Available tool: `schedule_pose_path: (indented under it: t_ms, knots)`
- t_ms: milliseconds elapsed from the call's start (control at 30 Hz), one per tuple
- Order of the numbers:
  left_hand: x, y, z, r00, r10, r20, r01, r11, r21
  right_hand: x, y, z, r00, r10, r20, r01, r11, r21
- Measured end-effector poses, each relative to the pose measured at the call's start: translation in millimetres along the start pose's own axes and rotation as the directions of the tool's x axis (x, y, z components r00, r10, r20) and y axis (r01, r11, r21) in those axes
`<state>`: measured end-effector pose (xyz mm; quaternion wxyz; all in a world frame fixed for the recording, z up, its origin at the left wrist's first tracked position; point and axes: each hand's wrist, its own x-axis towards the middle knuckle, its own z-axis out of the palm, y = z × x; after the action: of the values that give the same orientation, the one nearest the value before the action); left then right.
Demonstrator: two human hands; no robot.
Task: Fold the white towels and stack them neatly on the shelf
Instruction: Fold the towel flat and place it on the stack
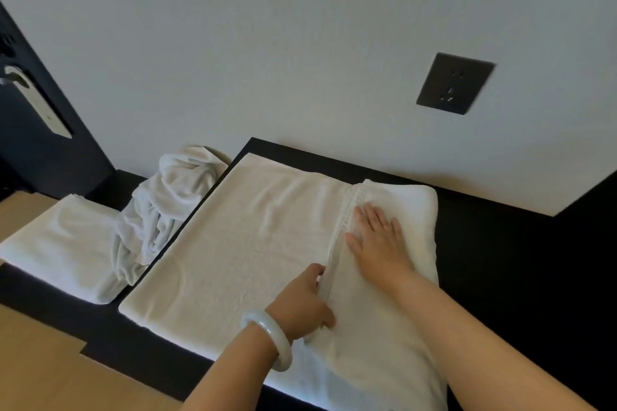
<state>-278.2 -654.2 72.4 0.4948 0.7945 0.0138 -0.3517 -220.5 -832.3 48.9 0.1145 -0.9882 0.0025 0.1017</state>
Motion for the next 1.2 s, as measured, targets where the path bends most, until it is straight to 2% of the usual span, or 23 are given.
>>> schedule_pose_path:
  t_ms: [33,100,133,167,233,333,400,467,533,633,700,767,833,900,967,1033,1133,1200]
  knots:
    - [3,2,0,1.000,-0.011,-0.011,0.011,0.999,-0.033,0,2,-7,1.000,-0.007,-0.023,0.007,1.000,0.010]
    - [12,10,-1,0.998,-0.013,-0.056,0.008,0.997,-0.078,-6,16,-18,0.981,0.046,-0.187,-0.051,0.998,-0.025]
    - [18,15,-2,0.996,-0.002,-0.089,-0.003,0.998,-0.057,-12,26,-20,0.958,0.093,-0.272,-0.109,0.993,-0.044]
    - [25,21,-2,0.992,0.013,-0.125,-0.015,1.000,-0.019,-20,34,-20,0.946,0.131,-0.295,-0.155,0.986,-0.058]
    - [38,34,-2,0.982,0.039,-0.183,-0.034,0.999,0.031,-34,47,-12,0.971,0.158,-0.177,-0.171,0.984,-0.057]
    - [60,53,0,0.975,0.050,-0.215,-0.045,0.999,0.029,-31,57,-7,0.993,0.112,-0.036,-0.112,0.994,-0.009]
    - [74,68,0,0.972,0.049,-0.231,-0.047,0.999,0.015,-28,61,-18,0.997,0.079,-0.026,-0.076,0.991,0.112]
    - [87,79,-1,0.970,0.039,-0.242,-0.046,0.999,-0.023,-30,69,-31,0.987,0.105,-0.121,-0.056,0.933,0.355]
    - [102,90,-3,0.968,0.025,-0.249,-0.042,0.997,-0.065,-28,82,-43,0.951,0.201,-0.233,-0.047,0.843,0.536]
    - [127,108,-5,0.969,0.019,-0.245,-0.047,0.993,-0.109,-10,103,-59,0.921,0.274,-0.277,-0.057,0.798,0.600]
    - [131,123,-5,0.976,0.012,-0.218,-0.041,0.991,-0.129,10,112,-69,0.926,0.274,-0.259,-0.043,0.758,0.650]
    - [134,130,-6,0.993,0.040,-0.111,-0.062,0.977,-0.206,31,116,-77,0.948,0.234,-0.217,-0.013,0.706,0.709]
    - [132,132,-7,0.986,0.165,0.011,-0.153,0.937,-0.314,48,114,-84,0.977,0.165,-0.136,0.000,0.637,0.771]
    - [128,131,-10,0.959,0.277,0.058,-0.238,0.901,-0.363,60,110,-91,0.997,0.074,-0.033,-0.018,0.598,0.801]
    - [126,130,-12,0.933,0.360,0.026,-0.324,0.868,-0.377,66,108,-101,0.997,0.023,0.077,-0.076,0.604,0.793]
    - [128,125,-14,0.913,0.404,-0.046,-0.389,0.834,-0.392,70,112,-111,0.989,0.036,0.147,-0.133,0.660,0.739]
    - [134,114,-14,0.903,0.394,-0.169,-0.429,0.829,-0.360,75,123,-112,0.981,0.051,0.185,-0.161,0.745,0.647]
    - [138,108,-10,0.893,0.386,-0.233,-0.442,0.849,-0.290,80,133,-101,0.987,0.053,0.155,-0.139,0.772,0.620]
